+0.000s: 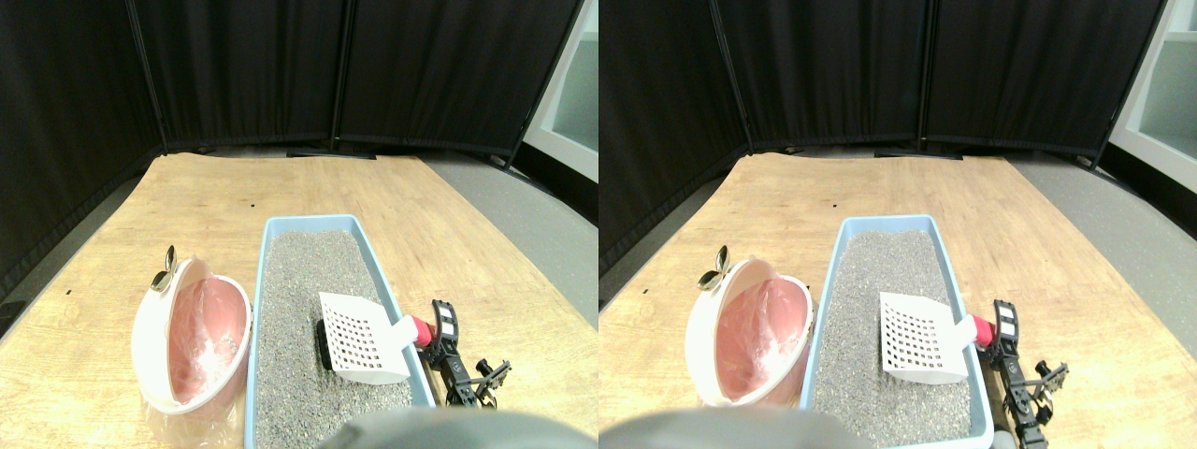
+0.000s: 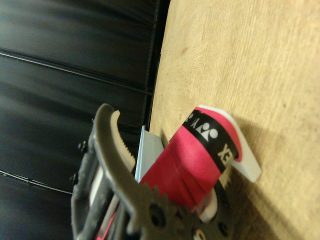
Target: Scoop (unimanual)
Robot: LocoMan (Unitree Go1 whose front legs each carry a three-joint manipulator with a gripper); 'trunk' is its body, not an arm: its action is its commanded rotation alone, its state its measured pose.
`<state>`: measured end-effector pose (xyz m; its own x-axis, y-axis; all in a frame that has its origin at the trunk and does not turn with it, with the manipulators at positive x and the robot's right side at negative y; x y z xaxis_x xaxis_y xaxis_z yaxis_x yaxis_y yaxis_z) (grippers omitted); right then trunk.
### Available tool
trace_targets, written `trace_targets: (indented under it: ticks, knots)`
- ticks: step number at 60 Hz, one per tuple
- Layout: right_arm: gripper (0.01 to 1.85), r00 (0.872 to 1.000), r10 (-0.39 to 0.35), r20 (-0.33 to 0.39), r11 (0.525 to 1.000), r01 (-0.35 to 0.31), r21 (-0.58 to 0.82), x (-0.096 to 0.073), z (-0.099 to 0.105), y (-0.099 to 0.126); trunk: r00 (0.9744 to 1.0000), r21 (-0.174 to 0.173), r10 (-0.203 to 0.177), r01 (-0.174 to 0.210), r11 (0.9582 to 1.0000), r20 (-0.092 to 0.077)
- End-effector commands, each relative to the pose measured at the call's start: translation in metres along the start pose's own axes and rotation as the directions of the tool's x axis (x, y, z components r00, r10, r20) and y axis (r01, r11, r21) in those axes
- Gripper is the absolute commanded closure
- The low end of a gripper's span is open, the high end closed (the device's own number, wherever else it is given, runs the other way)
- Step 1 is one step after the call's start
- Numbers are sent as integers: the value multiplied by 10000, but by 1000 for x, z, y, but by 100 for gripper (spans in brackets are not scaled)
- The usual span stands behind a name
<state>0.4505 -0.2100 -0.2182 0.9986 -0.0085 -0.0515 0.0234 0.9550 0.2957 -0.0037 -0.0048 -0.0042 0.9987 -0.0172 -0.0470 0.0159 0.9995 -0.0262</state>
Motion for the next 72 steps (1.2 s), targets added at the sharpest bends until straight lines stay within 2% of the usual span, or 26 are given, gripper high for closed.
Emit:
trace_targets:
  ticks: [1,2,5,6,8,9,19,26,30,38,42,44,48,49,51,53,59,65,72]
  knots:
    - [110,9991,211,359,9997,-206,-131,3,2,1,9998,-233,111,-115,9997,-183]
    - [113,9989,261,376,9995,-255,-172,4,2,1,9998,-238,108,-112,9997,-183]
    - [135,9968,632,483,9974,-613,-387,5,2,0,9997,-236,101,-106,9997,-207]
    - [135,9968,632,483,9974,-613,-387,5,2,0,9997,-237,87,-92,9997,-231]
    - [172,9977,474,483,9984,-457,-344,7,2,-1,9997,-247,77,-83,9997,-239]
    - [180,9980,441,460,9986,-426,-324,7,2,-1,9997,-247,77,-83,9997,-239]
    - [180,9985,212,502,9990,-192,-400,4,7,-4,9996,-307,113,-121,9995,-275]
    - [180,9936,696,892,9971,-665,-381,3,12,-6,9996,-362,117,-126,9993,-272]
    - [180,9925,757,956,9962,-712,-497,2,16,-7,9996,-384,142,-152,9991,-259]
    - [180,9865,1100,1212,9910,-995,-893,-8,39,-3,9996,-432,119,-130,9990,-245]
    - [180,9779,1458,1498,9839,-1275,-1253,-12,60,2,9997,-463,87,-98,9989,-242]
    - [180,9768,1488,1538,9831,-1294,-1294,-13,63,3,9997,-480,77,-88,9988,-240]
    - [180,9654,1909,1778,9724,-1612,-1688,-12,81,5,9997,-511,60,-72,9987,-233]
    - [180,9590,2136,1863,9664,-1795,-1840,-11,86,6,9997,-530,49,-62,9986,-237]
    - [180,9580,2160,1885,9651,-1802,-1899,-11,88,6,9997,-536,40,-53,9985,-239]
    - [180,9514,2389,1943,9493,-1866,-2532,-8,101,9,9998,-576,43,-55,9983,-208]
    - [180,9410,2771,1941,9291,-2110,-3037,-2,112,9,9998,-645,79,-92,9979,-200]
    - [180,9475,2578,1894,9281,-1883,-3212,1,119,13,9996,-730,172,-188,9972,-228]
    - [180,9372,2978,1817,9018,-2137,-3757,7,125,16,9993,-840,296,-313,9960,-217]
